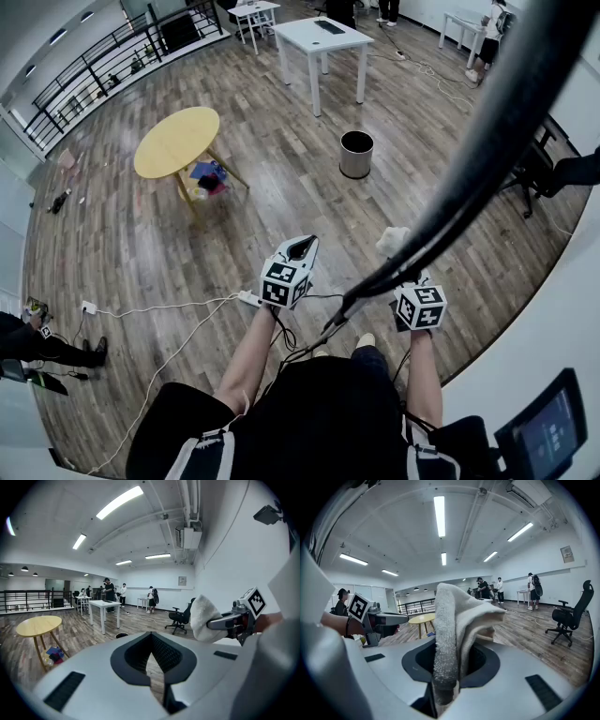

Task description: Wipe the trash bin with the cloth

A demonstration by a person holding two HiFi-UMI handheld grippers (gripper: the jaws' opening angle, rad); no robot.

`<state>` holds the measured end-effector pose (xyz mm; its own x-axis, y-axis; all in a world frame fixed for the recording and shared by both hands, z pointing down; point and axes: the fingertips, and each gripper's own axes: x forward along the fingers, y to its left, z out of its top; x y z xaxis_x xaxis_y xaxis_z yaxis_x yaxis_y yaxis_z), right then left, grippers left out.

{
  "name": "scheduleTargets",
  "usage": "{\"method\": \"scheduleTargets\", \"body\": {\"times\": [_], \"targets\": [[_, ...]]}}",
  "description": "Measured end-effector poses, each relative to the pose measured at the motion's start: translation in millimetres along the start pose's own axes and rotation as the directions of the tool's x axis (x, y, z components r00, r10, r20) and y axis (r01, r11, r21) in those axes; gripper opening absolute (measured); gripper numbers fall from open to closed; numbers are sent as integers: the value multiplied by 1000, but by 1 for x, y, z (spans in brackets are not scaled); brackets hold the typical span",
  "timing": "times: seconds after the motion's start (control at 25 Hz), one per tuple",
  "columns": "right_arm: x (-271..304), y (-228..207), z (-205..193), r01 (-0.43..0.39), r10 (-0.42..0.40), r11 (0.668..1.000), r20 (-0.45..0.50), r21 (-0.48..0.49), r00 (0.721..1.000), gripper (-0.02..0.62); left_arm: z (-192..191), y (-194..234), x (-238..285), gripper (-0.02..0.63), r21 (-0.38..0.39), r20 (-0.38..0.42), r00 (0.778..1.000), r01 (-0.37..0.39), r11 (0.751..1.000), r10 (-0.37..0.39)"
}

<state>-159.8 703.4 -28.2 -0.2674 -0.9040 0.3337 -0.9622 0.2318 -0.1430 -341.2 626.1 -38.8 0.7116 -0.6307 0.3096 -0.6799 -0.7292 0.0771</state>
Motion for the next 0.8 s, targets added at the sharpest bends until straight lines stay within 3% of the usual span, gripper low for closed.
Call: {"method": "scheduleTargets", "body": {"times": [0.32,0.8], "targets": [[45,-43,15,1,-1,1000,18,13,1000,91,8,15,59,-3,3,-8,1000,6,1000,-6],[145,-176,64,-68,68,998,-10,3,998,91,56,46,217,-3,-39,-23,998,-61,997,60]]}}
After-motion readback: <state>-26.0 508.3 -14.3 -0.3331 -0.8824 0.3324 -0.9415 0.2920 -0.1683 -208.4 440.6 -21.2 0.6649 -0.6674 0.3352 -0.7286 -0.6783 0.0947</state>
